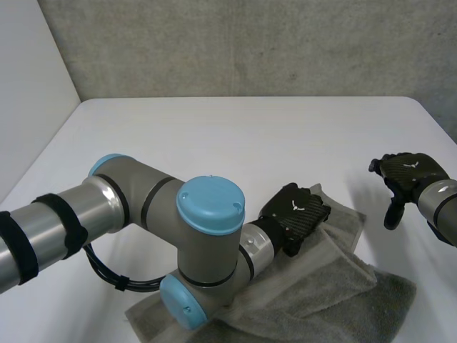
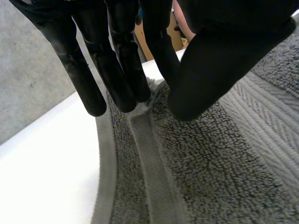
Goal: Fold the towel.
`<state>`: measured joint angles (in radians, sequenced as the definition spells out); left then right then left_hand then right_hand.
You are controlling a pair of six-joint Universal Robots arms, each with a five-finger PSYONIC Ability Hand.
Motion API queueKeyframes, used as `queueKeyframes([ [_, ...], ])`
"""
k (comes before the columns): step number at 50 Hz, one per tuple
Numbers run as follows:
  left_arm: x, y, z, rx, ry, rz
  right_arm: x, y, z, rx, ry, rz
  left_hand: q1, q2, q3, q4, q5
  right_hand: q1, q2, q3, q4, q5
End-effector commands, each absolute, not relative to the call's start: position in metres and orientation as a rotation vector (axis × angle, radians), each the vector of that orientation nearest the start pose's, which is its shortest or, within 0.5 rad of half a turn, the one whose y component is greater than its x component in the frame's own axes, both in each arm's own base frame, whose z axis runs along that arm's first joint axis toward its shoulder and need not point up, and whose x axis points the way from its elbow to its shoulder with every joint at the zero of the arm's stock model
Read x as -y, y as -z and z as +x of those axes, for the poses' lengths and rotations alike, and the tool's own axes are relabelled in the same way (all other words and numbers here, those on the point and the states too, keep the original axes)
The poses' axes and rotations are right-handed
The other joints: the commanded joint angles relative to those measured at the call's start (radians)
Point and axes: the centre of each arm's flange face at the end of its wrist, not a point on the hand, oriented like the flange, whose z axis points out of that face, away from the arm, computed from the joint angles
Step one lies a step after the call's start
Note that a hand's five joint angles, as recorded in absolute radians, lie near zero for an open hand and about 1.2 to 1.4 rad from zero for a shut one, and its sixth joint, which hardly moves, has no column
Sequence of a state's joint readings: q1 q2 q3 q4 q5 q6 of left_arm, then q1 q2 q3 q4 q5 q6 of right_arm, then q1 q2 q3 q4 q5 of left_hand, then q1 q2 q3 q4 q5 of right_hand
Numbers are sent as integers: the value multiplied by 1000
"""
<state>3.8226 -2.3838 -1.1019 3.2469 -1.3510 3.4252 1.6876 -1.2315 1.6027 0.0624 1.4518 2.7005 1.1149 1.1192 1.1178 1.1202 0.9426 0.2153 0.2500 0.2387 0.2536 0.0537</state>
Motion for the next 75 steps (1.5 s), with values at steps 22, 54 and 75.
queueKeyframes([
  [22, 157, -148, -437, 1640, -1637, -1370, 324, -189, 175, -2530, 1744, -880, -622, -627, -625, -628, -625, -41, -75, -64, -79, -54],
  [54, 144, -176, -418, 1627, -1672, -1352, 317, -185, 193, -2370, 1662, -986, 281, 277, 279, 276, 279, -41, -75, -64, -79, -54],
  [75, 152, -172, -412, 1596, -1746, -1346, 321, -184, 196, -2337, 1662, -1000, -734, -738, -737, -739, -736, -41, -75, -64, -79, -54],
])
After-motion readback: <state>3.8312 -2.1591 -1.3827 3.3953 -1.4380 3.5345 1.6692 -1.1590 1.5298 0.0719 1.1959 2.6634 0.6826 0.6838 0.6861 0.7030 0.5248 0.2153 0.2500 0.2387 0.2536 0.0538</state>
